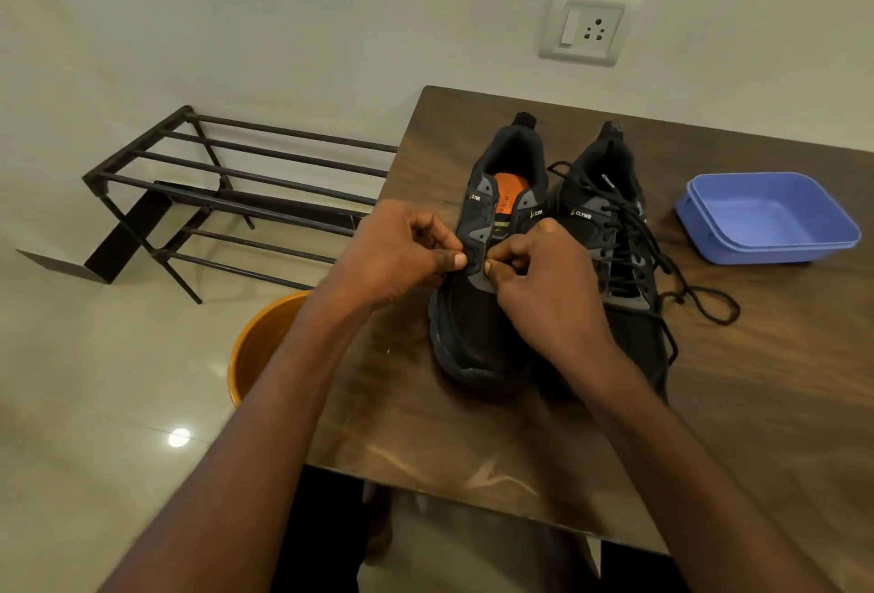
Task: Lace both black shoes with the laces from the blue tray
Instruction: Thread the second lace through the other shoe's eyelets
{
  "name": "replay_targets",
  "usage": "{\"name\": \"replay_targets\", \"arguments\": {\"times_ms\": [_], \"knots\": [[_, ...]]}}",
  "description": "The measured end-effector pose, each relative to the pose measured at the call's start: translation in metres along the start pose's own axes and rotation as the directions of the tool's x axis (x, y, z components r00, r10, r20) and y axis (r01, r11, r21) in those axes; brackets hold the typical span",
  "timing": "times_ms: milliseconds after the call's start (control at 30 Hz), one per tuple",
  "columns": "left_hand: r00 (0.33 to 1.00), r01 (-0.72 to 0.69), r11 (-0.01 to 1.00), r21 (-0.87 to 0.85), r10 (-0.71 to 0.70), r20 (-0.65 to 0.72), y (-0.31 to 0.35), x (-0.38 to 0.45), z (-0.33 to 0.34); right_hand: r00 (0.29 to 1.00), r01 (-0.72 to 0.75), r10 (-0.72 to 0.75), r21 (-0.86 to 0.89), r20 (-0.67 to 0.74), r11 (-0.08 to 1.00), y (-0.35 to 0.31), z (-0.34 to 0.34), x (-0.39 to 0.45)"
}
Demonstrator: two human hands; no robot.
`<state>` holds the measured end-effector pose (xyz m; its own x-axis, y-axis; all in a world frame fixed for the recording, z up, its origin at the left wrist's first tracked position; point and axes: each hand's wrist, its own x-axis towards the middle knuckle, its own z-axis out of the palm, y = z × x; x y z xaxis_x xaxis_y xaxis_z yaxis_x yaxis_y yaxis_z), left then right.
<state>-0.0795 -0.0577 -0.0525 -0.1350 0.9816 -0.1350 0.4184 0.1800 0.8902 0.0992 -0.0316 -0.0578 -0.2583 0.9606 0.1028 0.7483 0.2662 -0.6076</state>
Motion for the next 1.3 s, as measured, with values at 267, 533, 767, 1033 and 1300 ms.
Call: {"name": "replay_targets", "arguments": {"times_ms": [267, 533, 767, 1033, 1300], "knots": [[0.99, -0.053, 0.999, -0.002, 0.053, 0.134, 0.0, -0.003, -0.011, 0.997, 0.039, -0.037, -0.022, 0.071, 0.999, 0.003, -0.003, -0.002], [0.956, -0.288, 0.954, -0.08, 0.282, -0.08, 0.017, -0.006, -0.005, 0.986, 0.143, -0.131, -0.117, 0.103, 0.983, 0.005, -0.016, -0.002], [0.893, -0.416, 0.909, 0.005, 0.409, -0.189, 0.04, -0.013, -0.013, 0.98, 0.145, -0.149, 0.04, 0.131, 0.989, 0.013, -0.027, 0.001], [0.981, -0.18, 0.847, 0.5, 0.19, 0.033, 0.021, -0.008, -0.006, 0.96, 0.232, -0.206, -0.126, 0.19, 0.965, 0.018, -0.03, -0.001], [0.922, -0.388, 0.725, -0.569, 0.316, -0.226, 0.049, -0.022, -0.025, 0.963, 0.179, -0.142, -0.15, 0.229, 0.972, 0.014, -0.034, -0.001]]}}
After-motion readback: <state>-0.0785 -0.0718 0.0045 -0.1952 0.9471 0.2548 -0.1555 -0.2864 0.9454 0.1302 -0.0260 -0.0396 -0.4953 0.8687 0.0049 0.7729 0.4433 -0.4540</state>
